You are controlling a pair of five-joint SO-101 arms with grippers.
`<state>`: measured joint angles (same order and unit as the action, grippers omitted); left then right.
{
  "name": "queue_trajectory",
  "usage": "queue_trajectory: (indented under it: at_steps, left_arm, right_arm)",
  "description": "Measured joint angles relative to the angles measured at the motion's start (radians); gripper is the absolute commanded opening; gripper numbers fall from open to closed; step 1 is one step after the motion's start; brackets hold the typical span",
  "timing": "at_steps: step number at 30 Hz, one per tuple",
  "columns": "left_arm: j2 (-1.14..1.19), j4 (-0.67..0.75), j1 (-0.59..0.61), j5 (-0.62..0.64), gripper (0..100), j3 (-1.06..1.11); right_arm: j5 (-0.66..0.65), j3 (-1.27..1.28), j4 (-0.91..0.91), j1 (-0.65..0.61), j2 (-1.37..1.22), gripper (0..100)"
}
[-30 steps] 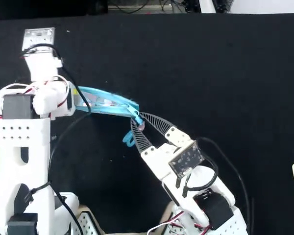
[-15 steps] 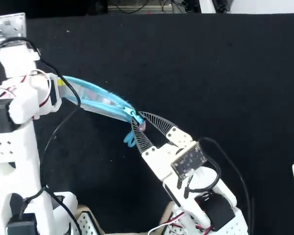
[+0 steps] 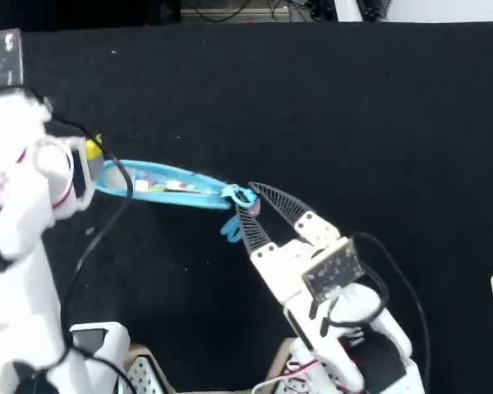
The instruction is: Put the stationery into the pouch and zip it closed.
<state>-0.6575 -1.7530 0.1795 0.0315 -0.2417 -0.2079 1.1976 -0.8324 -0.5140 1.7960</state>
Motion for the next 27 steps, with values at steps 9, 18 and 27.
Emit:
queue_trajectory:
  at_steps: [9,18,27]
  left_arm:
    - [-0.341,0.000,0.002,-0.209,18,0.247]
    - [-0.555,0.040,0.002,-0.292,18,0.505]
    - [-0.629,0.040,-0.015,-0.293,18,0.577]
  right_arm:
    - [-0.018,-0.035,-0.021,0.000,-0.015,1.1]
    - [-0.051,-0.216,0.025,0.005,-0.359,1.1]
    - [-0.055,-0.342,0.026,0.009,-0.526,1.1]
